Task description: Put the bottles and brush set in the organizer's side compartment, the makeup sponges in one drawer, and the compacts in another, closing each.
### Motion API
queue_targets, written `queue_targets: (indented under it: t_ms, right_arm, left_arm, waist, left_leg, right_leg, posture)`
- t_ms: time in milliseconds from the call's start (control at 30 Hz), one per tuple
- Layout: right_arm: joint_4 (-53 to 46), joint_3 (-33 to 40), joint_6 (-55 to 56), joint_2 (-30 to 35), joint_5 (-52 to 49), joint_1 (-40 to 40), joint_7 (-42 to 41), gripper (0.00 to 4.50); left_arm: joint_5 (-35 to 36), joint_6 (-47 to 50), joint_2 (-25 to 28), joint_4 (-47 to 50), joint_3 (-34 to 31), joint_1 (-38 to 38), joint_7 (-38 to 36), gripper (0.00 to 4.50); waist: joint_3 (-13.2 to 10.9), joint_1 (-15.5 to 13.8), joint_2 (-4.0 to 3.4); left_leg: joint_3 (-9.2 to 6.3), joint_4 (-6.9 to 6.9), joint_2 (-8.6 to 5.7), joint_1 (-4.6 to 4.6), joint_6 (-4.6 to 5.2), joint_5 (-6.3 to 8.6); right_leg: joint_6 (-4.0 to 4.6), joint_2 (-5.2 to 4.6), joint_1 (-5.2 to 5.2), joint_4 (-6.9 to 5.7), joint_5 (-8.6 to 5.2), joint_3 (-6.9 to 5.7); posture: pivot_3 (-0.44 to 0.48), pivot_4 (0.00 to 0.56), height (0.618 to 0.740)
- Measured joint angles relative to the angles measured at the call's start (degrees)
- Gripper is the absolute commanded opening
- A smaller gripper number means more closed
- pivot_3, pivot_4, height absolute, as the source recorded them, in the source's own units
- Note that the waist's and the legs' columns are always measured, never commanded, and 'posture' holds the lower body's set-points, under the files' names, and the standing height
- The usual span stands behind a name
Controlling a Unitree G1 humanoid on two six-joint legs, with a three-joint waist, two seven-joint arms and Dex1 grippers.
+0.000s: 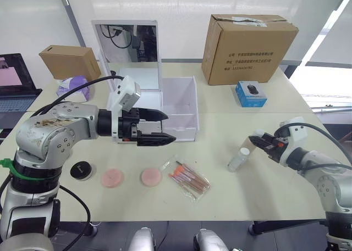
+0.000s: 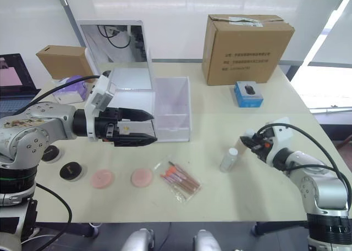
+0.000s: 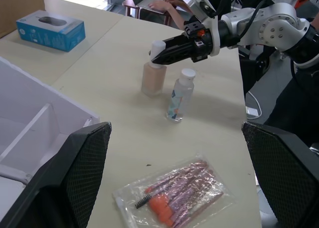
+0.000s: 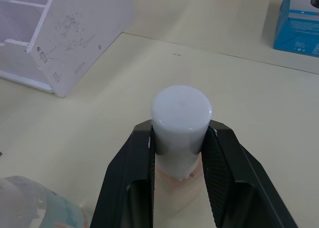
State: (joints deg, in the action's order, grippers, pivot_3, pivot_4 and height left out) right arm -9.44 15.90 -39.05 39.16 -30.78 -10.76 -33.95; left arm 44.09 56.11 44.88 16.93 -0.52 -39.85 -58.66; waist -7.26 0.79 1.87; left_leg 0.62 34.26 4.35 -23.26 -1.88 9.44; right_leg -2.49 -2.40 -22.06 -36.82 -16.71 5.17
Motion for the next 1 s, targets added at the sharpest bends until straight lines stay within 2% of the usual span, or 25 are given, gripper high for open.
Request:
queue_targets:
  t_ms: [100,200,400,500,800,1000]
  right_arm:
    - [-1.03,1.11,-0.9,1.32,-1.76,-0.42,-1.08,1.0]
    - [-3.19,1.56,-3.43,3.19,-4.27,-4.12,-2.05,1.0]
    - [-6.15,-2.44,-9.89,3.6,-7.85,-22.33,-1.59,1.0]
    - [-4.93,-7.39,-11.53,-0.03,-7.51,-29.33,-0.64,1.0]
    - [10.14,-21.58,-4.91,-9.23,0.94,-40.19,-6.3,1.0]
    - [22.34,-26.32,3.92,-11.56,8.29,-41.58,-11.9,1.0]
  left_arm:
    - [-0.57,-1.04,0.5,-0.7,-0.14,1.26,-0.07,4.5]
    - [-1.27,-1.92,0.85,-2.1,-0.77,3.13,-0.04,4.5]
    - [-2.21,-4.14,0.59,-4.63,-5.17,7.93,2.71,4.5]
    - [-1.97,-4.89,0.3,-4.56,-7.75,9.89,4.2,4.5]
    - [1.93,-4.89,-0.23,1.33,-13.51,16.21,6.61,4.5]
    - [4.89,-4.91,-0.67,4.36,-16.66,17.88,9.5,4.5]
  waist:
    - [-0.03,0.04,-0.07]
    - [-0.09,0.29,-0.15]
    - [-0.14,0.98,-0.22]
    - [-0.15,1.11,-0.2]
    - [-0.17,0.58,-0.18]
    - [-0.17,0.23,-0.17]
  left_leg:
    - [0.01,-0.01,-0.01,0.0,0.0,0.0]
    - [0.0,-0.04,-0.01,0.03,0.0,0.0]
    - [-0.07,-0.22,0.0,0.12,0.0,0.0]
    - [-0.07,-0.22,0.0,0.09,0.0,0.0]
    - [-0.07,-0.21,-0.01,0.02,0.0,0.0]
    - [-0.07,-0.19,-0.02,0.02,0.0,0.0]
  right_leg:
    - [0.0,0.0,0.0,0.0,0.0,0.04]
    - [-0.01,0.04,-0.05,-0.03,0.01,0.09]
    - [0.0,0.18,-0.11,-0.02,0.01,0.24]
    - [0.01,0.17,-0.13,-0.01,0.02,0.25]
    - [0.3,0.17,-0.17,-0.03,0.19,0.26]
    - [0.37,0.17,-0.16,-0.03,0.23,0.25]
  posture:
    - [0.0,0.15,0.74]
    - [0.0,0.15,0.74]
    - [0.0,0.15,0.74]
    - [0.0,0.15,0.74]
    - [0.0,0.15,0.74]
    - [0.0,0.15,0.74]
